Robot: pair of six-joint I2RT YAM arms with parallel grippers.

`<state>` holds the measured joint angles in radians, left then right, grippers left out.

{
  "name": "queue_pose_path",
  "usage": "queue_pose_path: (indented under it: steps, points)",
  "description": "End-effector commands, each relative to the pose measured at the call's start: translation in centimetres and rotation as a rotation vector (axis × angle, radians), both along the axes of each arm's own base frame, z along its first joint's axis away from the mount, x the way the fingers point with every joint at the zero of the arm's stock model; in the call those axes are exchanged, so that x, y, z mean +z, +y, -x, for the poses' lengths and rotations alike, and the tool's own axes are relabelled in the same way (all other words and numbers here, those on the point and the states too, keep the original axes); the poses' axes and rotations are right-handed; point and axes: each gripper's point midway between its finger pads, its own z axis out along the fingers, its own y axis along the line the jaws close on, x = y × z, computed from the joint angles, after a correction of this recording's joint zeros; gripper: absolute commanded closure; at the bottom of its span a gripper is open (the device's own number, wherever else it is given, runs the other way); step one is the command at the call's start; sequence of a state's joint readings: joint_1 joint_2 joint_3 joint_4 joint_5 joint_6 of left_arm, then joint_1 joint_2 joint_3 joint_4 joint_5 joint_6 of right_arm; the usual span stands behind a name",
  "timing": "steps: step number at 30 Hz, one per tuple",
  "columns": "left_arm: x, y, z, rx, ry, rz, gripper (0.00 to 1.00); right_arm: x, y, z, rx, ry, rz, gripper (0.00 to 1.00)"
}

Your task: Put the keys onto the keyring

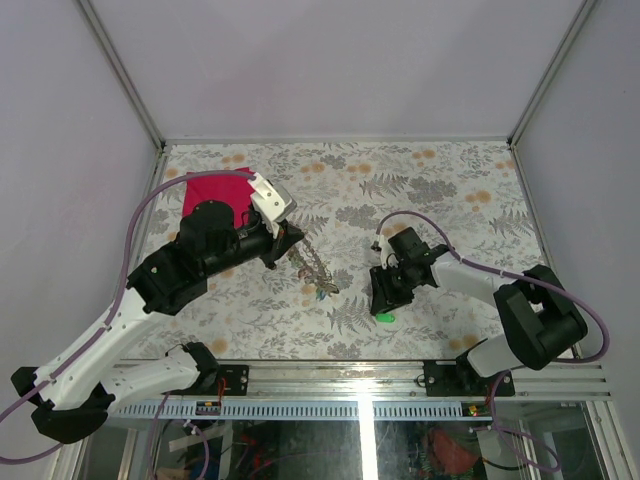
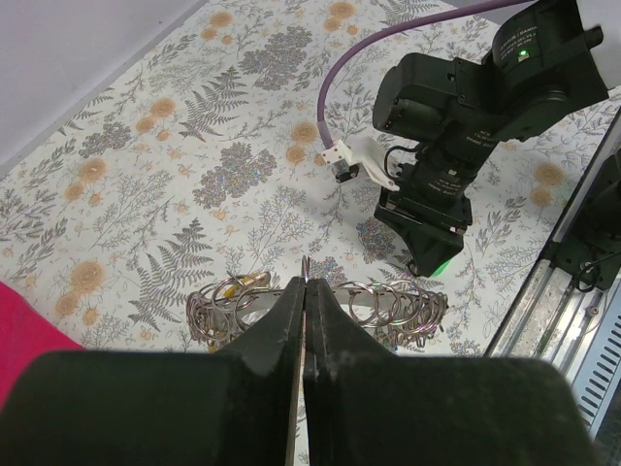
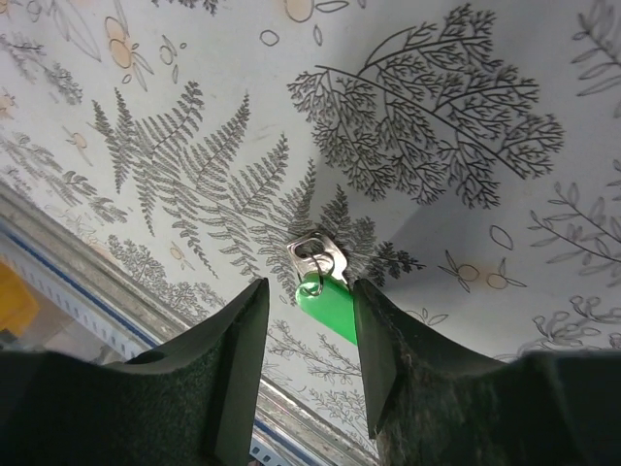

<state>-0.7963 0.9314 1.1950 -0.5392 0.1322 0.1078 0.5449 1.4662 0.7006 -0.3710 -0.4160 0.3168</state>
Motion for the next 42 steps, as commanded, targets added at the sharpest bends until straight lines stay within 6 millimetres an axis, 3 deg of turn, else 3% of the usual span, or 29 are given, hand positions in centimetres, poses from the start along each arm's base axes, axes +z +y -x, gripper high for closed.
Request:
queue_pose_path:
  steps: [1, 18, 26, 42]
  points:
    - [3.8, -0.3, 0.0, -0.007, -0.067, 0.088, 1.00, -0.5, 0.5, 0.2, 0.017, 0.024, -0.044, 0.54]
    - [3.7, 0.0, -0.1, 0.004, -0.074, 0.082, 1.00, -1.5, 0.3, -0.4, 0.004, 0.017, -0.018, 0.66]
    - [3.8, 0.0, -0.1, 0.004, -0.074, 0.084, 1.00, -0.7, 1.0, -2.1, 0.012, -0.029, -0.023, 0.60]
    - [3.6, -0.2, -0.1, 0.001, -0.066, 0.084, 1.00, -1.4, 0.5, -0.8, 0.033, 0.030, -0.009, 0.68]
